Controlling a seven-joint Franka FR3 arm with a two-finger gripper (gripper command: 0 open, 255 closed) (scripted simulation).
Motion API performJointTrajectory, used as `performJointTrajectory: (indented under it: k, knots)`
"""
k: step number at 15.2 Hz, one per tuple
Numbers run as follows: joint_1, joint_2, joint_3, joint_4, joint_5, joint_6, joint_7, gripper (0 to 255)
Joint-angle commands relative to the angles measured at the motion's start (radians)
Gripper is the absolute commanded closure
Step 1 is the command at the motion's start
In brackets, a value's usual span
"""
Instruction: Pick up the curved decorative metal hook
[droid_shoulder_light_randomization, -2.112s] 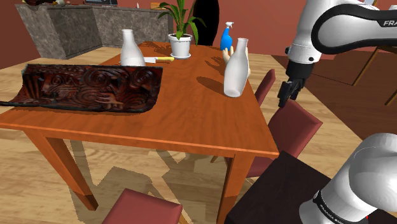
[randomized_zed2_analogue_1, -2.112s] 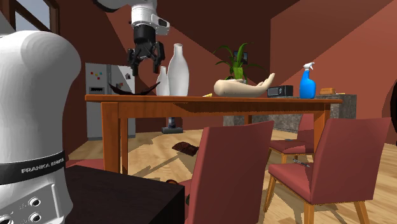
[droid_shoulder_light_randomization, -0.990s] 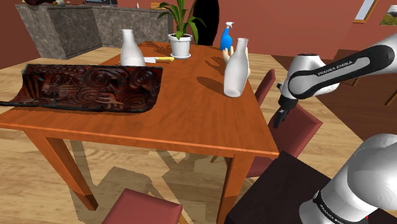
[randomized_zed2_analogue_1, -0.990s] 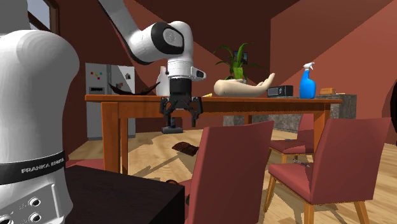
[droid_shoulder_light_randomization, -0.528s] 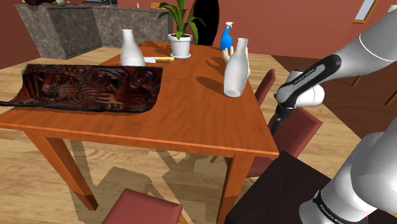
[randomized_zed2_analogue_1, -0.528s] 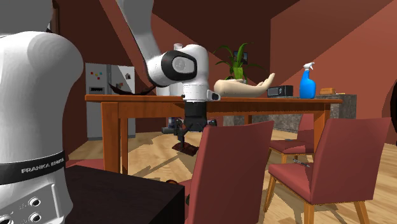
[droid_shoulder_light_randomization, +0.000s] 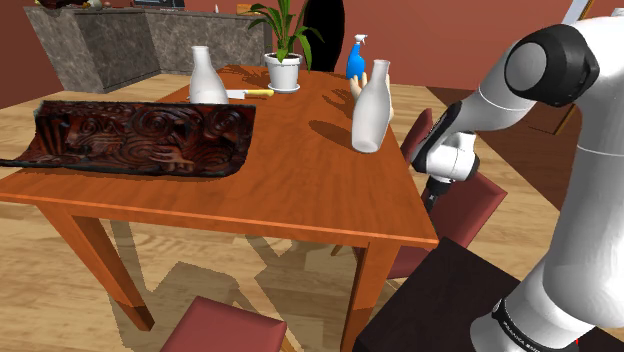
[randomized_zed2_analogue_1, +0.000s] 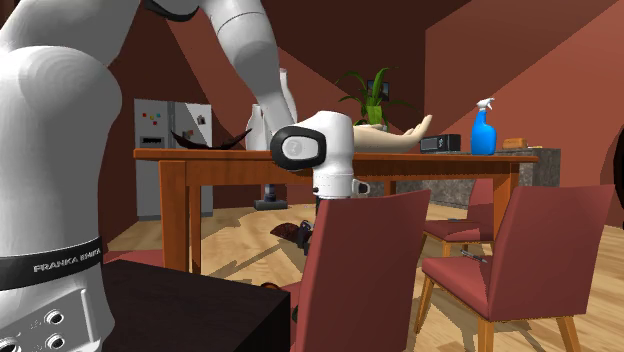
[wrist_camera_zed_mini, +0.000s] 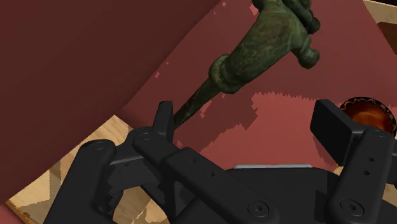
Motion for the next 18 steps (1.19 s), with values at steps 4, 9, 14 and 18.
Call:
performJointTrajectory:
  k: [4, 9, 14, 18]
  knots:
    - [-0.072, 0.084, 0.087, 0.033, 0.105, 0.045, -0.087, 0]
    - [-0.107, 0.124, 0.13, 0.047, 0.15, 0.071, -0.124, 255]
    - [-0.106, 0.124, 0.13, 0.047, 0.149, 0.07, -0.122, 255]
    - [-0.104, 0.123, 0.127, 0.048, 0.147, 0.068, -0.12, 255]
